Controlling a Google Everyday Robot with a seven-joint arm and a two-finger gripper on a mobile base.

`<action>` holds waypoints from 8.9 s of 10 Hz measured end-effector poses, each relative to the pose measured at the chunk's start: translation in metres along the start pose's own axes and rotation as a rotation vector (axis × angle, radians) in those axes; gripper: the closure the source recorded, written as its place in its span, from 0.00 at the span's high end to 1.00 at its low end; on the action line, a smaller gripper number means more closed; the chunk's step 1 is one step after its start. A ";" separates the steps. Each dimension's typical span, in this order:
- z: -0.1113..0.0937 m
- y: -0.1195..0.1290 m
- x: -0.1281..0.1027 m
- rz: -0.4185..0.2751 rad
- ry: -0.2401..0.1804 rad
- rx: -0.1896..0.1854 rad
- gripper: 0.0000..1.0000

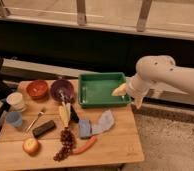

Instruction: Place pepper in paper cup

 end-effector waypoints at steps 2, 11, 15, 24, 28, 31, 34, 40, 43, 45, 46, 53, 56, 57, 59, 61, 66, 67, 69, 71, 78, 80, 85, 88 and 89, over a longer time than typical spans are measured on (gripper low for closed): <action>0.014 0.024 0.028 -0.087 0.037 0.013 0.80; 0.042 0.048 0.074 -0.217 0.124 0.033 0.80; 0.091 0.059 0.139 -0.274 0.253 0.019 0.80; 0.177 0.063 0.209 -0.398 0.493 0.074 0.80; 0.179 0.061 0.209 -0.394 0.496 0.070 0.80; 0.184 0.059 0.207 -0.403 0.475 0.110 0.80; 0.191 0.053 0.203 -0.395 0.473 0.141 0.80; 0.215 0.048 0.205 -0.396 0.512 0.185 0.47; 0.215 0.047 0.203 -0.396 0.515 0.188 0.17; 0.214 0.050 0.204 -0.401 0.515 0.186 0.01; 0.212 0.049 0.203 -0.399 0.511 0.188 0.00; 0.102 0.045 0.100 -0.311 0.244 0.200 0.00; 0.068 0.092 0.065 -0.368 0.133 0.175 0.00; 0.062 0.120 0.060 -0.413 0.107 0.165 0.00; 0.061 0.128 0.059 -0.427 0.101 0.164 0.00; 0.061 0.129 0.059 -0.430 0.102 0.166 0.00; 0.054 0.141 0.052 -0.441 0.026 0.154 0.00; 0.041 0.155 0.045 -0.467 -0.037 0.140 0.00; 0.015 0.195 0.037 -0.554 -0.147 0.108 0.00; 0.003 0.239 0.036 -0.644 -0.233 0.066 0.00; -0.010 0.286 0.043 -0.734 -0.304 0.001 0.00; -0.007 0.285 0.040 -0.743 -0.320 0.006 0.00; 0.027 0.358 0.036 -0.842 -0.348 -0.044 0.00; 0.041 0.393 0.028 -0.871 -0.369 -0.098 0.00; 0.046 0.404 0.027 -0.874 -0.372 -0.118 0.00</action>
